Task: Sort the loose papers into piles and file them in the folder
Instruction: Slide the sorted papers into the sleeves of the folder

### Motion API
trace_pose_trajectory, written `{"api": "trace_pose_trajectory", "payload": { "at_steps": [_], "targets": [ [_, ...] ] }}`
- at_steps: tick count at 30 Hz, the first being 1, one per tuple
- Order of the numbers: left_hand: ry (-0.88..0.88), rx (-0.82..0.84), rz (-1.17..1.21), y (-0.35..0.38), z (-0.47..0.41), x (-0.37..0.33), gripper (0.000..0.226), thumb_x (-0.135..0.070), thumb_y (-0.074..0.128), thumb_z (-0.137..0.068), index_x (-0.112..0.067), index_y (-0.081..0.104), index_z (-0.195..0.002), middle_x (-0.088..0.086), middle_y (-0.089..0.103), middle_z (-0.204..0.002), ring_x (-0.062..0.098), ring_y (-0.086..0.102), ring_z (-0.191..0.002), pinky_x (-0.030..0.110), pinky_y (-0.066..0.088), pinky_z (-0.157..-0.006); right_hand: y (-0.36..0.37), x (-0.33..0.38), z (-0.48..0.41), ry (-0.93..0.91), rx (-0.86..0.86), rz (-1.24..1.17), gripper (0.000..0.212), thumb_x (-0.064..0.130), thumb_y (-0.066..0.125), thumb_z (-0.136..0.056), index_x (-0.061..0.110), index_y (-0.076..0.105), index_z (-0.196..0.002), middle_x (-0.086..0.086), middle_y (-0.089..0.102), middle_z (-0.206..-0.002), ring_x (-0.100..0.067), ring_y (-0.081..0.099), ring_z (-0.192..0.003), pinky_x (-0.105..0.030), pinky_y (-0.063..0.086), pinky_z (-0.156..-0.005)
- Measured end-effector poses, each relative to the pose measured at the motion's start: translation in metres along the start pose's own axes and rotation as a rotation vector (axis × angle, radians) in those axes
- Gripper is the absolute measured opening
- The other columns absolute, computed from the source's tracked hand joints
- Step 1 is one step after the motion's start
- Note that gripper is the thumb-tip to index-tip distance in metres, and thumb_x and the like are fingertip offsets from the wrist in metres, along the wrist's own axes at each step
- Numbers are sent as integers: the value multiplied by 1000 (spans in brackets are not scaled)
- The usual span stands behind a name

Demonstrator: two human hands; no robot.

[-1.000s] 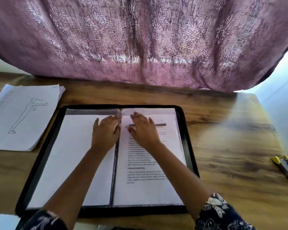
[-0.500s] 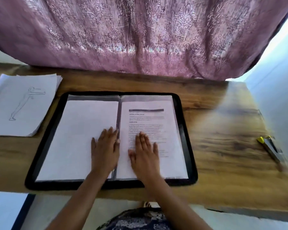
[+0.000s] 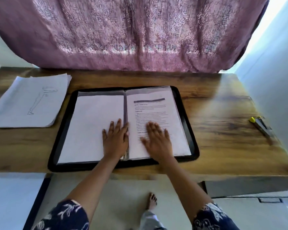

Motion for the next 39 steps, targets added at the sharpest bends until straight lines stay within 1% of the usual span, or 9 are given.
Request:
{"api": "trace_pose_trajectory", "payload": {
  "at_steps": [2,5,7,11,14,23,26,30,39],
  "targets": [
    [-12,6,12,-1,0,2,48,-35,32,-103,-33,28,-150,-3,13,-161,23,5,-149,51,4,-117,-10,-50,7,119,-39,-7,88,72,-10,-81,24,-1,-154,8,-6,-160,-11,-5,-147,-43,-4,-118],
    [-18,12,3,-3,1,0,47,-33,36,-101,-33,32,-148,-3,18,-160,23,11,-148,52,9,-116,-17,-98,12,306,12,15,74,63,9,-95,19,-2,-154,4,-6,-161,-14,-7,-148,-47,-6,-118],
    [-53,-29,30,-13,-5,1,42,-30,43,-99,-30,45,-140,-3,34,-154,24,26,-142,49,21,-111,-31,-88,-11,367,-44,21,77,60,14,-97,10,-2,-153,-6,-3,-161,-19,-7,-148,-49,-7,-118],
    [-106,-96,9,-38,-56,-1,29,-32,47,-96,-28,60,-122,0,55,-128,24,45,-121,44,31,-100,-41,-15,-99,45,-83,5,69,54,22,-99,17,1,-154,-3,-3,-161,-18,-6,-148,-49,-6,-116],
    [-72,-46,9,-32,-101,2,33,-37,48,-96,-28,56,-127,1,48,-139,25,40,-129,49,24,-108,-30,10,-148,-147,40,79,64,54,22,-100,23,6,-154,1,1,-162,-15,-2,-148,-49,-1,-117],
    [-10,-238,-83,-26,-114,7,30,-37,52,-93,-23,63,-117,3,59,-129,29,54,-115,56,41,-97,-50,-98,-181,162,-37,-26,71,57,22,-98,16,7,-154,0,0,-162,-17,-1,-148,-48,-3,-117],
    [6,-251,-77,-26,-114,7,31,-36,52,-94,-21,63,-119,5,58,-130,30,54,-117,58,39,-99,-56,-117,-147,200,-98,-113,68,47,35,-99,9,16,-152,-8,14,-160,-21,12,-147,-41,9,-118],
    [1,-263,-58,-25,-113,9,32,-33,56,-93,-19,64,-120,7,58,-132,33,54,-119,61,36,-100,-67,-126,-86,180,-261,-188,48,28,55,-94,7,48,-136,-12,51,-139,-29,47,-126,-34,33,-103],
    [1,-272,-17,-22,-114,15,32,-35,57,-94,-22,64,-122,5,57,-134,30,50,-123,58,32,-103,-78,-149,-60,423,-200,-599,21,23,60,-92,8,63,-107,-10,69,-100,-29,63,-91,-39,52,-78]
  ]
}}
Point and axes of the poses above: each hand's wrist, its own z-axis away from the middle knuckle, its own y-axis out of the palm, x = y × z, the point moved 10 cm from there along -z, towards the middle knuckle
